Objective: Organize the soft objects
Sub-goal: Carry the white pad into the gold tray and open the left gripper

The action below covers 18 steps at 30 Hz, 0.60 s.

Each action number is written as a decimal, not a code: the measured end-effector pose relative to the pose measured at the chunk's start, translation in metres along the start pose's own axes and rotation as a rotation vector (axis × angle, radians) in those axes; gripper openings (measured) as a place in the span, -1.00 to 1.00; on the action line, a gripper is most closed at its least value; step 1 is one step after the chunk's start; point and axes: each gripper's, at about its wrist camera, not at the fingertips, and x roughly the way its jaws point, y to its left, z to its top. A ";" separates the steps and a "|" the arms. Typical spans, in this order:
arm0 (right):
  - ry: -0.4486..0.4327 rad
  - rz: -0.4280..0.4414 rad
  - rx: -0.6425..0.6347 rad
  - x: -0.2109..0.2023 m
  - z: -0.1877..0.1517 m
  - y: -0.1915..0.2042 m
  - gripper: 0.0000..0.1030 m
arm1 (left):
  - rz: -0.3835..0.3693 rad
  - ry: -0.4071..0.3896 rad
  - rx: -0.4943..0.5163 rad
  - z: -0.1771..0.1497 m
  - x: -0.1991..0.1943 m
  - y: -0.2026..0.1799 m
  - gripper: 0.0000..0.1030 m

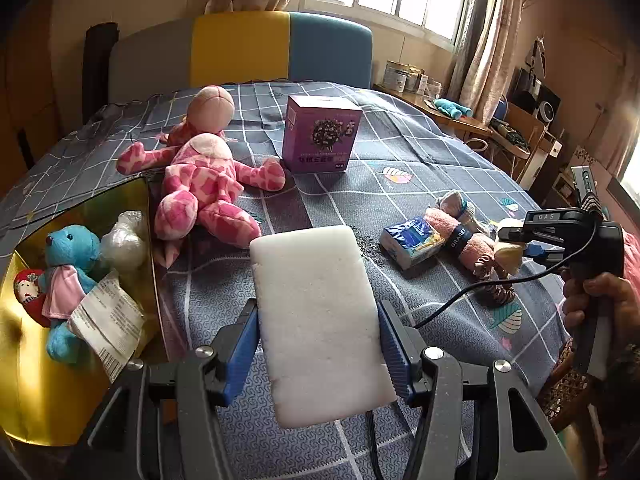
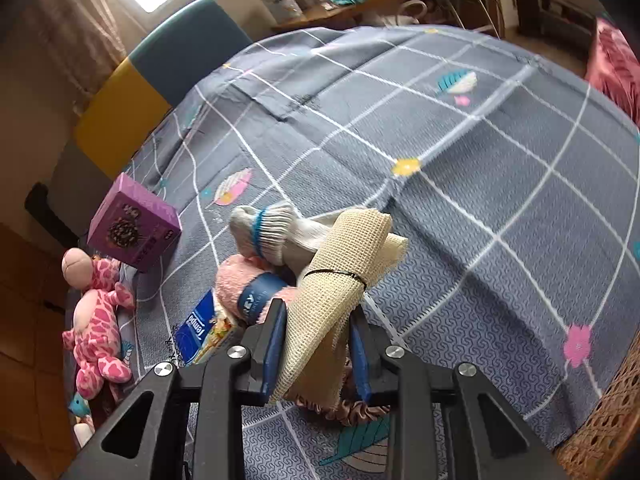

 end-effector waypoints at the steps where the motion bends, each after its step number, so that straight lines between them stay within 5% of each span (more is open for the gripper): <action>1: -0.016 -0.001 -0.052 -0.005 0.000 0.010 -0.43 | 0.001 -0.005 -0.005 0.000 -0.003 0.002 0.12; 5: -0.035 0.036 -0.278 -0.020 -0.009 0.057 -0.43 | 0.007 -0.029 -0.031 0.000 -0.014 0.009 0.12; 10: 0.120 0.179 -0.516 -0.008 -0.046 0.107 -0.43 | 0.017 -0.051 -0.060 0.001 -0.026 0.018 0.12; 13: 0.216 0.223 -0.579 0.012 -0.073 0.121 -0.43 | 0.027 -0.064 -0.076 0.000 -0.032 0.024 0.12; 18: 0.339 0.153 -0.579 0.056 -0.104 0.116 -0.45 | 0.046 -0.077 -0.102 -0.005 -0.042 0.034 0.12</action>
